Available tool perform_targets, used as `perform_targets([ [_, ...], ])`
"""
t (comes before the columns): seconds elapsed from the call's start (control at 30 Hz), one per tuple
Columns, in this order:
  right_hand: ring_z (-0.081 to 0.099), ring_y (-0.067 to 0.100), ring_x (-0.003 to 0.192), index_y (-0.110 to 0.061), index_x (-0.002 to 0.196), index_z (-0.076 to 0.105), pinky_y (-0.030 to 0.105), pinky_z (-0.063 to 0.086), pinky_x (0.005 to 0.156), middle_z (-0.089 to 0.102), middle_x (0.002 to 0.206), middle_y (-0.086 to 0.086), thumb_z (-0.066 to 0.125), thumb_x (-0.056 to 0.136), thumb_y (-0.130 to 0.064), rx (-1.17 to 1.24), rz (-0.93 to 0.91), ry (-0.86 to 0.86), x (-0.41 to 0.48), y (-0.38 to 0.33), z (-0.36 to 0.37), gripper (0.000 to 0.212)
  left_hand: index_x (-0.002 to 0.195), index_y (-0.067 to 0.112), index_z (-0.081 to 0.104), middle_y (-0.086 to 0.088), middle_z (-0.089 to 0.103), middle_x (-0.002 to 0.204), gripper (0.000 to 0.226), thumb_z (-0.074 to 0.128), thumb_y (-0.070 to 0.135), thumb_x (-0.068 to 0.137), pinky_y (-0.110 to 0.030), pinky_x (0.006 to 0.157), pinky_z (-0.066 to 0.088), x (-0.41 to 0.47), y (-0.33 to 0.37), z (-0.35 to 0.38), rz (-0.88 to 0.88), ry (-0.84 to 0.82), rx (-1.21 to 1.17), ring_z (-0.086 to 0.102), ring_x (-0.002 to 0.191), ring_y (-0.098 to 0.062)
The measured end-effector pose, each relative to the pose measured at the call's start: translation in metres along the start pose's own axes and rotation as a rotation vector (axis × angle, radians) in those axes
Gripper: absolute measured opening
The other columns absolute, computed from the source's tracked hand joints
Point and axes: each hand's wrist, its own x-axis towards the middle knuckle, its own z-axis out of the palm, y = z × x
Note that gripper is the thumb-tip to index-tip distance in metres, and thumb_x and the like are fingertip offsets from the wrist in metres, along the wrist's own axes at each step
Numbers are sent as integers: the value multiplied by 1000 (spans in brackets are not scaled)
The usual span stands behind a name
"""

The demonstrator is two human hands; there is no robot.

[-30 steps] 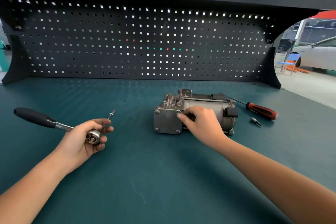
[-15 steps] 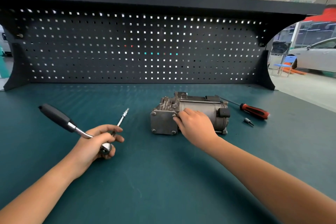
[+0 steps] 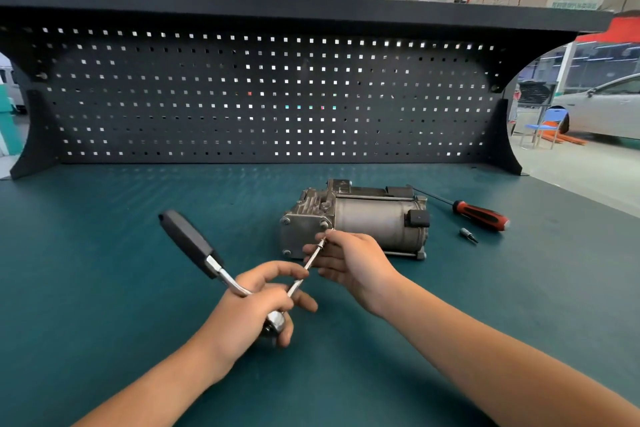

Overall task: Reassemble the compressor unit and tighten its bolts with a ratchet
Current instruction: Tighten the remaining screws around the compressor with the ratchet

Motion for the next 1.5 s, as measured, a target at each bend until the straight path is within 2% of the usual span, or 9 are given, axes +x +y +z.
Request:
perform_targets([
  [0.47, 68, 9, 61, -9, 90, 60, 17, 49, 57, 72, 70, -1, 47, 96, -14, 98, -15, -98, 14, 7, -2, 16, 96, 12, 61, -14, 71, 77, 30, 51, 4, 69, -19, 40, 37, 3, -5, 4, -32, 43, -49, 47, 38, -19],
  [0.7, 65, 10, 52, -5, 80, 59, 18, 51, 54, 70, 61, 1, 53, 94, -19, 121, -28, -26, 12, 10, 2, 20, 95, 12, 65, -13, 69, 73, 30, 42, -5, 87, -17, 35, 39, 2, 3, 29, -144, 122, -523, 44, 34, -11],
  [0.9, 54, 14, 42, -8, 61, 54, 21, 40, 46, 57, 52, 4, 70, 79, -34, -55, -67, 36, 9, 15, 8, 36, 105, 35, 52, -5, 67, 85, 36, 43, 5, 86, -23, 49, 43, -1, 12, 26, 103, 114, 525, 53, 49, -12],
  [1.07, 60, 13, 49, -7, 75, 59, 24, 41, 56, 64, 64, 8, 55, 92, -27, -33, 1, -34, 12, 9, 6, 26, 131, 42, 6, 8, 57, 96, 63, 45, 22, 87, -33, 71, 47, 1, 6, 28, 359, 199, 1175, 58, 84, -20],
  [1.13, 58, 9, 42, -8, 72, 58, 17, 39, 47, 64, 54, 1, 52, 93, -25, -1, 48, -76, 13, 8, 4, 28, 134, 48, 3, 15, 60, 81, 71, 51, 21, 89, -23, 64, 46, 0, 3, 32, 275, 199, 913, 59, 70, -7],
  [1.2, 57, 7, 40, -10, 73, 56, 19, 41, 49, 64, 50, -3, 50, 94, -26, 25, 95, -108, 14, 7, 3, 28, 132, 42, 28, 13, 67, 71, 58, 56, 12, 90, -18, 56, 50, -5, 4, 39, 22, 128, 238, 61, 55, -3],
  [1.33, 64, 8, 56, -11, 78, 56, 24, 42, 68, 69, 60, -2, 45, 96, -30, 76, 168, -181, 15, 3, 0, 29, 85, 2, 64, -14, 69, 71, 13, 54, 9, 79, -28, 46, 56, -6, 9, 42, -289, 144, -862, 63, 46, -14],
  [1.4, 65, 9, 64, -12, 79, 58, 30, 40, 79, 71, 66, -2, 43, 97, -33, 19, 149, -199, 15, 3, -3, 31, 74, -1, 59, -8, 61, 58, 10, 55, 8, 76, -19, 34, 47, -8, 15, 42, -319, 117, -872, 53, 36, -10],
  [1.5, 63, 10, 57, -10, 79, 61, 29, 41, 72, 69, 62, -2, 46, 96, -37, -131, 81, -131, 13, 4, -4, 35, 84, 4, 57, 0, 47, 48, 9, 50, 7, 85, -15, 34, 30, -3, 20, 38, -255, 151, -201, 39, 34, -8],
])
